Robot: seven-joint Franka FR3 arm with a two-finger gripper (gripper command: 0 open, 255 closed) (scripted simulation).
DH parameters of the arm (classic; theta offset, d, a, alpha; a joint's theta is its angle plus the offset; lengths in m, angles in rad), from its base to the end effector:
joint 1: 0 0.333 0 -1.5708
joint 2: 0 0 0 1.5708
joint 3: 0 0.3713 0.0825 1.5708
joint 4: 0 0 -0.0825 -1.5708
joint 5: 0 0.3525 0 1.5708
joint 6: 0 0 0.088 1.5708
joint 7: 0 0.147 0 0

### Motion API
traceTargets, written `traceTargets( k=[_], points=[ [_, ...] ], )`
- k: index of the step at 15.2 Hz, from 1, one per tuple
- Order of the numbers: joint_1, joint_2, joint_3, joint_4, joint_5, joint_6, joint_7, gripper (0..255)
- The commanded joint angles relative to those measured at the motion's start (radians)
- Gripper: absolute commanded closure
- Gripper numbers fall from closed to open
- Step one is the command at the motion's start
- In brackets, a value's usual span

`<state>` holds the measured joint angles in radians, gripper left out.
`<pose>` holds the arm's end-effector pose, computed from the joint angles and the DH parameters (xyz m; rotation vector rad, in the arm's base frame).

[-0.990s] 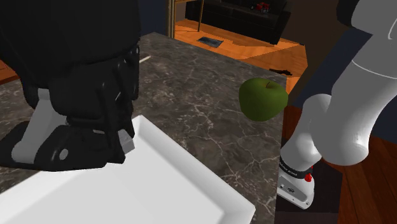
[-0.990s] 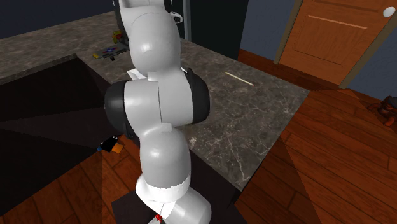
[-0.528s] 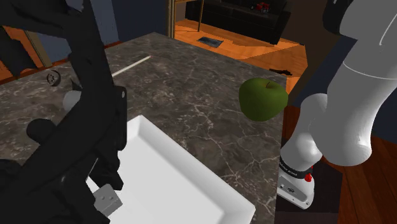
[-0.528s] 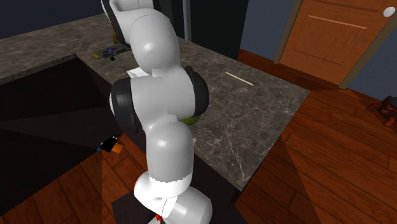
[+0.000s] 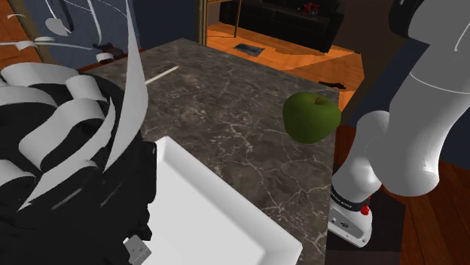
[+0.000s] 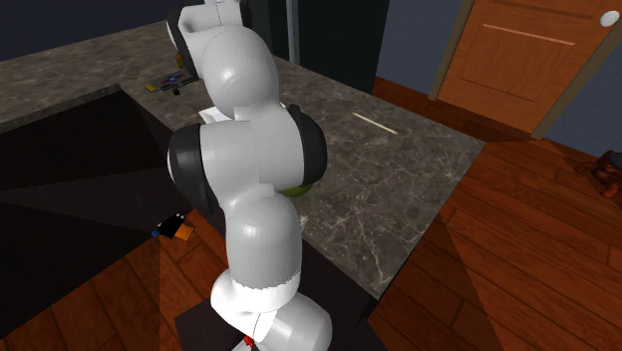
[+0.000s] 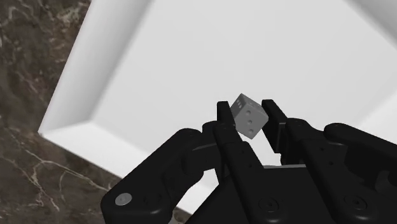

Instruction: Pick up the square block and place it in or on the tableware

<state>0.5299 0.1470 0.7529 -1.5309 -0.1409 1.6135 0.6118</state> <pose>0.2081 0.5259 0.6006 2.9233 1.0252 0.0284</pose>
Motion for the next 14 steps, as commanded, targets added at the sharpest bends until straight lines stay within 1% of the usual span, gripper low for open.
traceTargets(
  k=[1,2,9,10,14],
  points=[
    [-0.003,-0.004,-0.001,-0.033,0.002,0.031,0.001,255],
    [-0.004,-0.005,-0.001,-0.045,0.003,0.042,0.001,255],
    [-0.004,-0.005,-0.001,-0.045,0.003,0.041,0.001,255],
    [-0.004,-0.005,-0.001,-0.045,0.003,0.041,0.001,0],
    [-0.004,-0.005,-0.001,-0.045,0.003,0.041,0.001,0]
  ],
)
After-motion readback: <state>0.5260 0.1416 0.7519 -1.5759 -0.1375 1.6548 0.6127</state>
